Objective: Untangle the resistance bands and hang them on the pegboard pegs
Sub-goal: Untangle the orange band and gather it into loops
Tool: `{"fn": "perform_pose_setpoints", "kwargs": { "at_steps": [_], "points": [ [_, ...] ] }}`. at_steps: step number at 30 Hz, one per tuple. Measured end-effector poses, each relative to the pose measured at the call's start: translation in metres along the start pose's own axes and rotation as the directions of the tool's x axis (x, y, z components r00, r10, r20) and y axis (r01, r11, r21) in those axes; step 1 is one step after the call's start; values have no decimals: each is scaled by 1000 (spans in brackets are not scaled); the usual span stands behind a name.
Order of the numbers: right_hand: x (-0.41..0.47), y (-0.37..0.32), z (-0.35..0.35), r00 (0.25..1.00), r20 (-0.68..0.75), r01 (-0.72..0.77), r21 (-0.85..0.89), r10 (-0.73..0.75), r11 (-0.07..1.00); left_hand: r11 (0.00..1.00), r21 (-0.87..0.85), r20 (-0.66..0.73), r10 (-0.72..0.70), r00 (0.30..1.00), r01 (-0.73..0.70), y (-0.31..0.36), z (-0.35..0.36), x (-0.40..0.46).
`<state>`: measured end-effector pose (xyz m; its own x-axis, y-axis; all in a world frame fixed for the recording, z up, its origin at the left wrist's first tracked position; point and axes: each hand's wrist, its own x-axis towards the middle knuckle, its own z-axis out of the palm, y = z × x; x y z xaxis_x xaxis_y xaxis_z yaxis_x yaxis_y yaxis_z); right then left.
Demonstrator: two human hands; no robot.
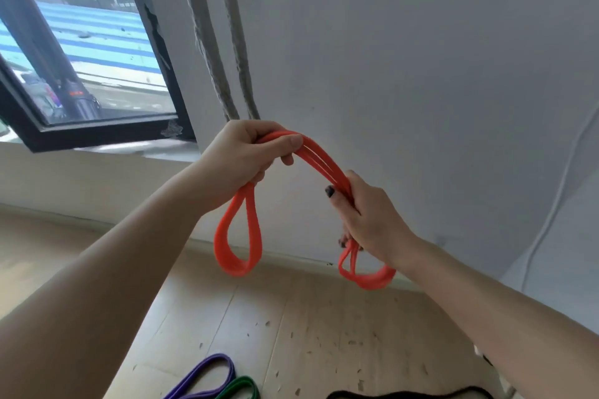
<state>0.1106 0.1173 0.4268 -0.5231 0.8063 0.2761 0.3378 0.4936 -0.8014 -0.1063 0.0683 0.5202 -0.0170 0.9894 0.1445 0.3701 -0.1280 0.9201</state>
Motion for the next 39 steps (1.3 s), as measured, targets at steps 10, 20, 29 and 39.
{"fn": "perform_pose_setpoints", "kwargs": {
  "at_steps": [10, 20, 29, 39],
  "points": [
    [78, -151, -124, 999, -24, -41, 70, 43, 997, 1000, -15, 42, -22, 999, 22, 177, -75, 71],
    [130, -260, -212, 993, -82, -75, 76, 81, 994, 993, 64, 96, -109, 989, 103, 301, -132, 120],
    [175, -314, -234, 922, -332, -113, 260, 199, 959, 989, -63, 150, -124, 981, 134, 345, -159, 163],
    [244, -323, -251, 836, -492, -140, 238, 243, 961, 984, -133, -15, -121, 992, 118, 353, -156, 216]
  ]
}}
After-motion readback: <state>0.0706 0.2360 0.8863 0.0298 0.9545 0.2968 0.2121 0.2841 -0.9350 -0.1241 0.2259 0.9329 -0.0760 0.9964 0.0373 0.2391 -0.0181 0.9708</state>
